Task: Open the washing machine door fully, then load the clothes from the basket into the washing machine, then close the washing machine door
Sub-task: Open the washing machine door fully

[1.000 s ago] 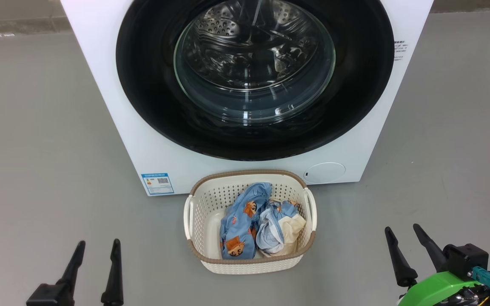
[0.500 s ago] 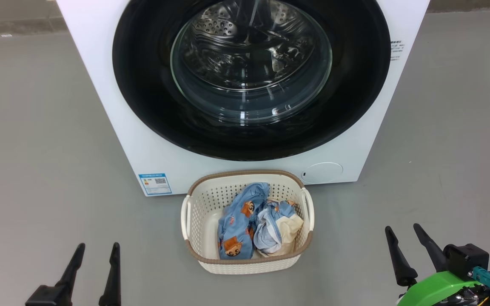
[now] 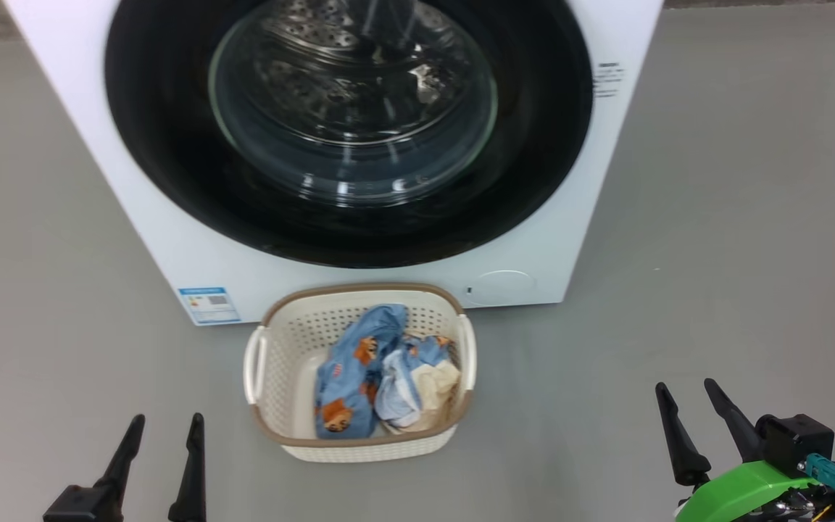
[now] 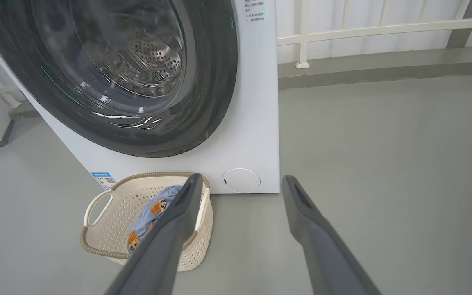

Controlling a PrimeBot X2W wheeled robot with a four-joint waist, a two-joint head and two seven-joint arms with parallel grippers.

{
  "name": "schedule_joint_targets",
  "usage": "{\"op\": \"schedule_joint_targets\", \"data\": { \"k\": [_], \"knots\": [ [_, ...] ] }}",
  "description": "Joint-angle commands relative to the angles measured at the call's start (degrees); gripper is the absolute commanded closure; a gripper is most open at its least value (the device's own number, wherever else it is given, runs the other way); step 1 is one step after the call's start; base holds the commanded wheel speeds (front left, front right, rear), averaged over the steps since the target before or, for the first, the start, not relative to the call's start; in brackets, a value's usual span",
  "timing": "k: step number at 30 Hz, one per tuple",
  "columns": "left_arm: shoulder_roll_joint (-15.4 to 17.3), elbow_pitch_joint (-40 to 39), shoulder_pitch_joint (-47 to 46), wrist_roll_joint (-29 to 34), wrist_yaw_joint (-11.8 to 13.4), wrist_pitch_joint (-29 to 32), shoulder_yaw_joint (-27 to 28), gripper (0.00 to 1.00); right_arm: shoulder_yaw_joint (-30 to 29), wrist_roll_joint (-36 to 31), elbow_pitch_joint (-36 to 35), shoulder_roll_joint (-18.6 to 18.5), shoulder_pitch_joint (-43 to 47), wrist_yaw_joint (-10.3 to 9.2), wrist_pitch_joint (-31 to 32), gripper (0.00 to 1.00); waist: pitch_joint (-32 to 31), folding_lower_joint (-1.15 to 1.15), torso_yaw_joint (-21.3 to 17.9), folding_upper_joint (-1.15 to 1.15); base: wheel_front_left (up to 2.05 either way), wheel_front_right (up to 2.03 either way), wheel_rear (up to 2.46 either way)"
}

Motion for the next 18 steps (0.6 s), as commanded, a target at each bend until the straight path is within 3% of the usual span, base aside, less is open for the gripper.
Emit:
{"op": "schedule_joint_targets", "data": {
  "k": [1,12,18],
  "knots": [
    [0.5,-1.0,-2.5,0.2,-0.1,-0.4,2.0,0.0,1.2,-0.9,-1.4,-0.3,-1.4,0.09,-0.3,0.0,0.2,0.0,0.0,0.0,1.23,1.23,-2.46],
    [0.5,-1.3,-3.1,-0.4,-0.1,-0.4,2.7,0.0,1.2,-0.9,-1.5,-0.2,-1.9,0.09,-0.3,0.0,0.9,0.0,0.0,0.0,1.25,1.16,-2.42],
    [0.3,-2.1,-3.0,-2.1,-0.1,-0.4,2.7,0.0,1.2,-0.9,-1.4,-0.1,-2.0,0.09,-0.3,0.0,0.8,0.0,0.0,0.0,1.03,0.56,-1.59]
  ]
}}
